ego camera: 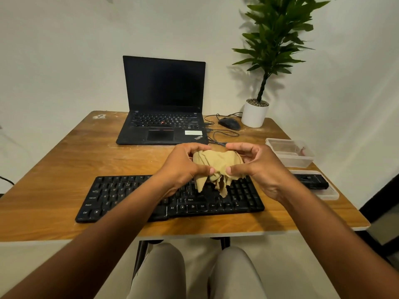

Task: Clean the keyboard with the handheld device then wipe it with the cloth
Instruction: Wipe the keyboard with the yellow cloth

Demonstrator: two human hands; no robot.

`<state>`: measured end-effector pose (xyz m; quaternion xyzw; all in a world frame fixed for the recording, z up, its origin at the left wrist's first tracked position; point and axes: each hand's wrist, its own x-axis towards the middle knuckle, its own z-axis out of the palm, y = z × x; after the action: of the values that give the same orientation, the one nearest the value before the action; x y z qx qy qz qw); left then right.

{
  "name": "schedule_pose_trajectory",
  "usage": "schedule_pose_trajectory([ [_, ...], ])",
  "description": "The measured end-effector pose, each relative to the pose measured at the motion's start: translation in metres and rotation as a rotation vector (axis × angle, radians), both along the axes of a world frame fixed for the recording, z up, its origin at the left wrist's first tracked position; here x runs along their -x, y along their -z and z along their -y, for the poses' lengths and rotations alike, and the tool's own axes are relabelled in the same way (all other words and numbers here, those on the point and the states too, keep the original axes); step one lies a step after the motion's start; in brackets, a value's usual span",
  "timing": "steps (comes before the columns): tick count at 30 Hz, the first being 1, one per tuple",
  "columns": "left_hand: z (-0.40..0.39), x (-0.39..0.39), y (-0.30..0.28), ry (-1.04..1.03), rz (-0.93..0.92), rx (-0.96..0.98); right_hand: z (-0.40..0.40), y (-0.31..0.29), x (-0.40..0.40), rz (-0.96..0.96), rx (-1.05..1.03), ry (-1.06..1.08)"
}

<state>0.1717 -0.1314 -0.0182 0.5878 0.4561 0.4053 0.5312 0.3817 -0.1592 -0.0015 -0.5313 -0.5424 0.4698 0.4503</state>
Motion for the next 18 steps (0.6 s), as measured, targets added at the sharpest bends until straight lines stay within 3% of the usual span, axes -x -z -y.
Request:
schedule_pose_trajectory([
  [4,-0.005,-0.001,0.006,-0.057,-0.238,-0.101,-0.003,0.005,-0.002,0.282,-0.068,0.025],
  [7,-0.006,0.0,0.005,-0.036,-0.294,-0.116,-0.002,0.003,-0.006,0.322,-0.059,0.014],
  [10,-0.009,0.004,-0.003,-0.004,-0.31,-0.123,0.0,-0.002,-0.01,0.206,-0.053,-0.014],
  [15,-0.013,0.001,-0.011,0.019,-0.12,0.104,-0.003,-0.002,-0.004,-0.098,0.095,-0.008],
  [18,-0.019,0.002,-0.005,0.011,-0.116,0.147,-0.004,-0.005,-0.006,-0.148,0.112,-0.004],
])
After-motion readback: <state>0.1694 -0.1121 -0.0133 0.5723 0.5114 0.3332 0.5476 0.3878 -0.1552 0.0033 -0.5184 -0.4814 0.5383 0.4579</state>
